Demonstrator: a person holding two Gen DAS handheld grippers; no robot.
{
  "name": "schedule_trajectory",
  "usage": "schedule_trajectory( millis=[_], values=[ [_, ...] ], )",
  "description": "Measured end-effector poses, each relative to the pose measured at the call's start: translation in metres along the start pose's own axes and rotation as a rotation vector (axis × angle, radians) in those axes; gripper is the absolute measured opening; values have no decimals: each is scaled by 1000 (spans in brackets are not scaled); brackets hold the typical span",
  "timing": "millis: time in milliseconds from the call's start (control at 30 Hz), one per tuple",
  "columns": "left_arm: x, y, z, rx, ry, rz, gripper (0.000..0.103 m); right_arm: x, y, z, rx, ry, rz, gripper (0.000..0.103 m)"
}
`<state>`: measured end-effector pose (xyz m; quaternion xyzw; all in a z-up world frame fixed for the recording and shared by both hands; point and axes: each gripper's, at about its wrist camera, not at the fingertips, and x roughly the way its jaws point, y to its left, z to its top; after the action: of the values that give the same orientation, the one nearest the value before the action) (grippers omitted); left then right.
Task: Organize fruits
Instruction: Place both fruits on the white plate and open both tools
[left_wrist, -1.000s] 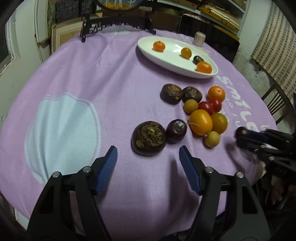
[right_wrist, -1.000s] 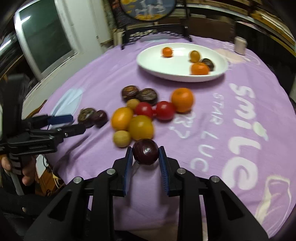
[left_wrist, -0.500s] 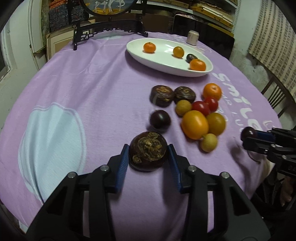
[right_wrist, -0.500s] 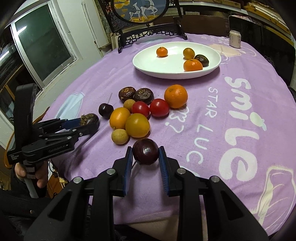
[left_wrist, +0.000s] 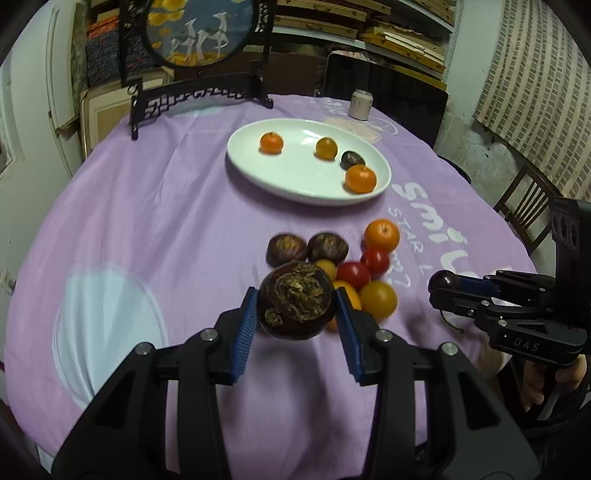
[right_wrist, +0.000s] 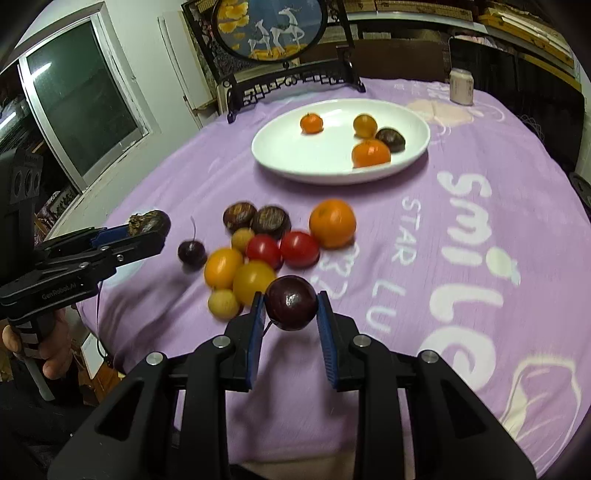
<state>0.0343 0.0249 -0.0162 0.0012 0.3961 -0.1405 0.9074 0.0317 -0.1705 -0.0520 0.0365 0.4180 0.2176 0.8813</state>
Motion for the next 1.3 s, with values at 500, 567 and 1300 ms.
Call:
schedule_trajectory(
  millis=[500,567,1300],
  values=[
    [96,14,166,-17,16,58,42,47,-20,145,-122,-68,-102,29],
    [118,17,187,-33,28,66,42,66,-25,167,-126,-69,-122,29],
    [133,45,189,-129,-24,65,52,123,-50,190,-115,-80,-161,40]
  ],
)
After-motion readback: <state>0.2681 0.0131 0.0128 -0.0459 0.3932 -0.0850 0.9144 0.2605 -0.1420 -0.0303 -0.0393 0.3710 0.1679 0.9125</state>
